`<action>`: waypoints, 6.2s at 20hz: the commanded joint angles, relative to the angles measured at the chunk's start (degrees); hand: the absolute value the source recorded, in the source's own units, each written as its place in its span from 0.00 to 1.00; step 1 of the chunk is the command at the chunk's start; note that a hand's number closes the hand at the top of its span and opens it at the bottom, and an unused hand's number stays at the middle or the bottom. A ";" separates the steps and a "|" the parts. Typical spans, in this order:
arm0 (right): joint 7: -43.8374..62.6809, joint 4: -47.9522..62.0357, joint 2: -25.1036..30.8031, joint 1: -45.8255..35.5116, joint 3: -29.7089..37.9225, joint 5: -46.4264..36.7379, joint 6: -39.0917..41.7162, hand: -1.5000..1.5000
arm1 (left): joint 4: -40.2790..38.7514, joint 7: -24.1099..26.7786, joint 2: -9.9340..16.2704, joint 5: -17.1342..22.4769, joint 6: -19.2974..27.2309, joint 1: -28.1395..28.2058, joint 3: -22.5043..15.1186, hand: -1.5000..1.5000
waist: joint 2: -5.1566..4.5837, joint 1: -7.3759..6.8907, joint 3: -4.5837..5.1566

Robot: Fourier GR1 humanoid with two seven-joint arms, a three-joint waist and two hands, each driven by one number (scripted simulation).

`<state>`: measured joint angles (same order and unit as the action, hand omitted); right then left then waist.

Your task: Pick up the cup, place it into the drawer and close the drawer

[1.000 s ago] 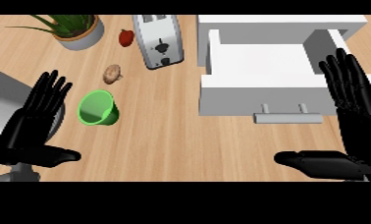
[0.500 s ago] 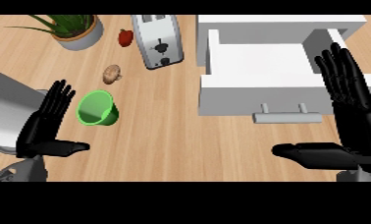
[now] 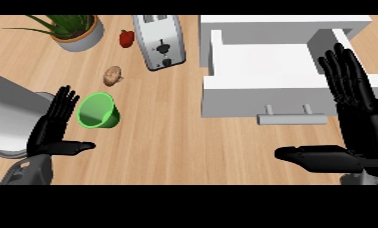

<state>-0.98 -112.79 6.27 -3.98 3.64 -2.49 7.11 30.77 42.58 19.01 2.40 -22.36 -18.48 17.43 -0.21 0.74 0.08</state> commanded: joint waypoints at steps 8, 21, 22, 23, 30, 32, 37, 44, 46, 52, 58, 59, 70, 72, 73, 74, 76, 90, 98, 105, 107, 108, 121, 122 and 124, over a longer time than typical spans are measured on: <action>0.94 -0.63 1.18 -0.34 1.15 2.33 2.04 0.00 | -16.85 17.18 0.47 -3.53 1.13 -4.08 0.49 0.00 | -0.34 0.86 0.17; -0.93 0.42 0.49 -0.66 1.05 2.33 2.06 0.00 | -20.30 16.88 0.16 -4.58 -0.30 -8.78 -0.08 0.00 | -0.50 1.19 0.20; -1.79 4.28 -0.07 -2.49 0.24 -0.01 0.94 0.00 | -20.68 16.46 0.24 -5.00 0.40 -9.39 -0.34 0.00 | -0.60 0.87 0.19; -1.48 -0.09 0.47 1.00 0.47 1.82 2.45 0.00 | -20.36 18.43 1.37 -4.11 -1.95 -7.67 0.45 0.00 | -0.49 1.25 0.22; -1.24 2.18 1.05 0.31 0.55 1.13 2.77 0.00 | -20.05 17.34 -0.17 -3.50 -6.24 -9.31 0.39 0.00 | -0.55 1.13 0.22; 0.77 1.90 1.24 -1.68 2.12 3.69 2.79 0.00 | -20.39 16.23 -0.58 -2.93 -7.20 -9.85 0.74 0.00 | -0.61 1.30 0.26; -1.79 2.51 1.54 0.23 1.97 2.88 3.53 0.00 | -19.27 15.52 -1.55 -1.62 -11.91 -10.54 1.06 0.00 | -0.67 1.59 0.28; -1.11 1.79 0.40 0.21 0.65 2.79 3.16 0.00 | -17.82 13.72 -4.95 -1.08 -15.31 -12.83 0.01 1.00 | -0.58 1.94 0.26; -1.46 3.10 0.98 -0.47 0.90 1.89 3.11 0.00 | -17.84 14.50 -3.08 -0.56 -19.39 -10.57 0.11 1.00 | -0.61 1.18 0.24; 0.13 3.00 1.44 -1.67 1.55 1.57 2.45 0.00 | -14.40 17.18 -5.55 0.00 -17.38 -11.13 -0.38 1.00 | -0.42 1.12 0.22; -0.84 2.12 1.57 0.25 2.30 3.29 3.62 0.00 | -12.01 20.91 -7.13 5.12 -5.56 -9.00 5.22 1.00 | -0.10 0.37 0.10; -2.58 2.15 1.22 1.59 1.97 1.91 3.15 0.00 | -12.58 21.70 -6.65 5.92 -4.18 -8.65 6.44 1.00 | -0.30 0.72 0.14; -0.27 5.43 3.21 -2.68 5.40 3.49 3.05 0.00 | -0.01 14.20 -9.68 5.06 -3.48 -12.28 0.80 1.00 | 0.31 -0.95 -0.10; -2.44 1.86 3.09 3.61 5.42 3.80 4.50 0.00 | 4.47 10.88 -11.73 6.50 -1.13 -14.00 0.56 1.00 | 0.61 -0.77 -0.15; 0.57 1.12 2.36 1.35 4.14 3.03 3.10 0.00 | 7.19 9.36 -12.87 5.72 2.65 -16.51 -0.36 1.00 | 0.79 -1.10 -0.16; -0.31 2.94 3.63 -0.21 6.59 5.64 4.33 0.00 | 10.33 8.97 -13.91 4.97 3.80 -13.59 -1.94 1.00 | 0.62 -1.27 -0.15; -0.21 4.97 4.91 -1.54 7.25 5.38 4.91 0.00 | 14.01 3.49 -15.03 5.18 7.20 -16.62 -2.94 1.00 | 0.55 -1.28 -0.15; -4.75 4.20 3.69 3.68 7.37 5.72 6.52 0.00 | 30.24 -23.97 -18.98 5.30 25.00 -31.21 -15.17 1.00 | 0.36 -0.31 -0.13; -3.56 3.07 3.72 2.12 6.70 5.52 6.62 0.00 | 16.35 -25.13 -19.01 10.93 35.39 -45.77 -20.12 1.00 | -0.02 0.92 -0.11; -2.40 4.14 3.35 0.06 6.73 5.24 5.55 0.00 | 6.50 -25.39 -19.01 17.67 37.44 -51.69 -23.78 1.00 | -0.07 1.11 -0.11; -1.99 3.04 1.02 0.62 3.00 1.66 3.77 0.00 | 3.83 -24.98 -19.01 20.14 39.87 -52.00 -26.82 1.00 | -0.15 1.69 -0.11; -3.55 5.19 3.72 0.46 6.89 5.11 6.27 0.00 | 2.68 -24.89 -19.01 21.25 40.18 -53.37 -28.05 1.00 | -0.19 1.80 -0.13; -0.23 3.63 3.08 -2.39 5.02 4.98 5.64 0.00 | -3.63 -24.53 -19.01 29.51 47.34 -53.26 -46.63 1.00 | -0.47 3.66 -0.14; -1.21 5.93 4.15 -3.99 6.26 4.45 5.51 0.00 | -7.23 -23.90 -19.01 28.29 44.66 -55.26 -45.54 1.00 | -0.77 3.38 -0.15; -0.28 2.73 4.58 -0.84 7.16 7.56 7.46 0.00 | -8.45 -22.44 -19.01 27.88 42.45 -53.83 -46.33 0.00 | -0.68 3.44 -0.14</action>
<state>-1.55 -108.26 10.61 -6.50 10.43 3.63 13.51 25.61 18.34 0.01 30.56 21.72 -73.21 -26.24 -0.75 3.93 -0.06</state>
